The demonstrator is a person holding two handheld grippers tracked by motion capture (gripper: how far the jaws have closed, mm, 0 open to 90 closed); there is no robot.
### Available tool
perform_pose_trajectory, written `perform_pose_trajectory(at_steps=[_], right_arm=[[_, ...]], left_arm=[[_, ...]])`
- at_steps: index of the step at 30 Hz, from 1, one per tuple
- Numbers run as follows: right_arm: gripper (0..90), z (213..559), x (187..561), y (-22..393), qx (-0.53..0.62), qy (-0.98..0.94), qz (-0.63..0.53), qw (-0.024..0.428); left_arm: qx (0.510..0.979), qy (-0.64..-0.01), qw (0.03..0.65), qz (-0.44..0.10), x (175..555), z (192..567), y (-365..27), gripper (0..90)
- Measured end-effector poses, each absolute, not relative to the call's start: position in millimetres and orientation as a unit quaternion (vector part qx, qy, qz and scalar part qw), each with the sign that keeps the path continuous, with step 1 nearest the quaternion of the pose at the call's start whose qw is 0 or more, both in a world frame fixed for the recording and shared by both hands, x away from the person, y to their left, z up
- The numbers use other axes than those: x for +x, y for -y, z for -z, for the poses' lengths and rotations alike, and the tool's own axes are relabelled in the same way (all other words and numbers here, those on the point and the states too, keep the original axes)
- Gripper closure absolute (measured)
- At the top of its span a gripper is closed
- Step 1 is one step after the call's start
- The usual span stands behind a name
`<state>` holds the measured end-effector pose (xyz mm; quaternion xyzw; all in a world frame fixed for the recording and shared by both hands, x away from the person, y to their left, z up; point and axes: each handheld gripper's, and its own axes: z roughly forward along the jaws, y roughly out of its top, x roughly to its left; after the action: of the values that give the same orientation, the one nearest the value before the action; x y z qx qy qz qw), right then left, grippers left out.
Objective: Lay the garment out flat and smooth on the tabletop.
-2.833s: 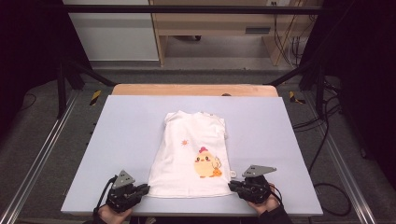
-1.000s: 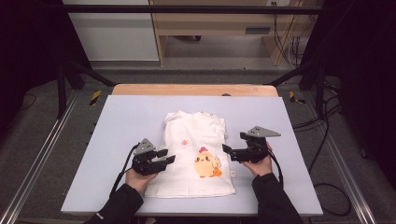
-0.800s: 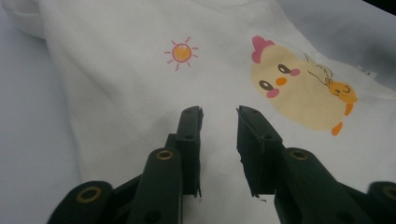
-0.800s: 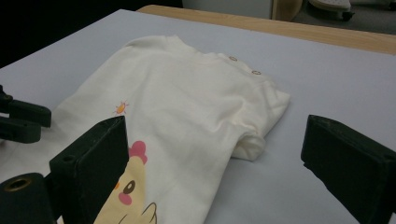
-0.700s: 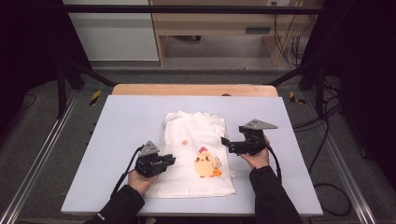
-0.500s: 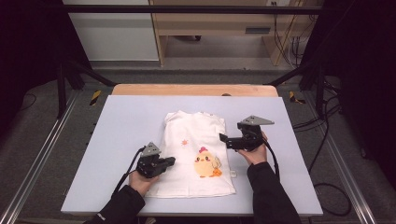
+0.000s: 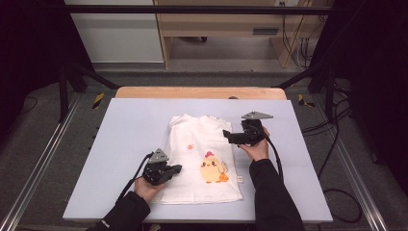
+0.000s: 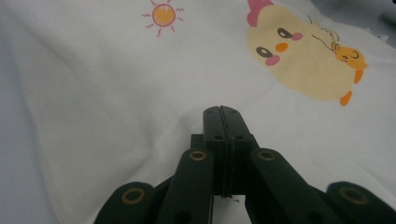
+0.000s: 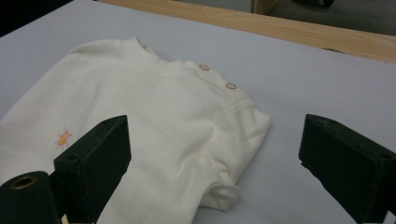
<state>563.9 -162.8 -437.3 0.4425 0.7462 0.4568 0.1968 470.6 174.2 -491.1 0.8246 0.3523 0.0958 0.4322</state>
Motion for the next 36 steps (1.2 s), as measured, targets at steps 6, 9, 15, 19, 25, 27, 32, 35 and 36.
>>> perform_pose_trajectory(at_steps=[6, 9, 15, 19, 25, 27, 32, 35, 36], right_arm=[[11.6, 449, 580, 158, 0.464, -0.748, -0.433, 0.194], [13.2, 456, 587, 157, 0.475, -0.749, -0.419, 0.192], [22.4, 471, 596, 155, 0.493, -0.749, -0.401, 0.189], [32.5, 477, 598, 153, 0.498, -0.753, -0.389, 0.187], [49.6, 481, 598, 150, 0.500, -0.758, -0.380, 0.174], [56.4, 482, 598, 149, 0.499, -0.762, -0.375, 0.173], [81.5, 480, 597, 146, 0.506, -0.760, -0.376, 0.156], [84.7, 476, 596, 144, 0.504, -0.760, -0.378, 0.162], [85.0, 474, 595, 144, 0.501, -0.759, -0.380, 0.168]], left_arm=[[0.824, -0.355, 0.433, -0.088, 472, 491, -175, 89.7], [0.824, -0.355, 0.433, -0.089, 472, 491, -175, 89.7], [0.824, -0.355, 0.434, -0.088, 472, 492, -175, 89.7], [0.824, -0.355, 0.434, -0.086, 473, 492, -175, 89.7], [0.824, -0.355, 0.434, -0.085, 473, 492, -175, 89.6], [0.824, -0.354, 0.434, -0.086, 473, 492, -175, 89.6], [0.824, -0.355, 0.434, -0.085, 473, 492, -175, 89.7], [0.824, -0.355, 0.434, -0.085, 473, 492, -175, 89.7], [0.824, -0.355, 0.434, -0.085, 473, 492, -175, 89.6]])
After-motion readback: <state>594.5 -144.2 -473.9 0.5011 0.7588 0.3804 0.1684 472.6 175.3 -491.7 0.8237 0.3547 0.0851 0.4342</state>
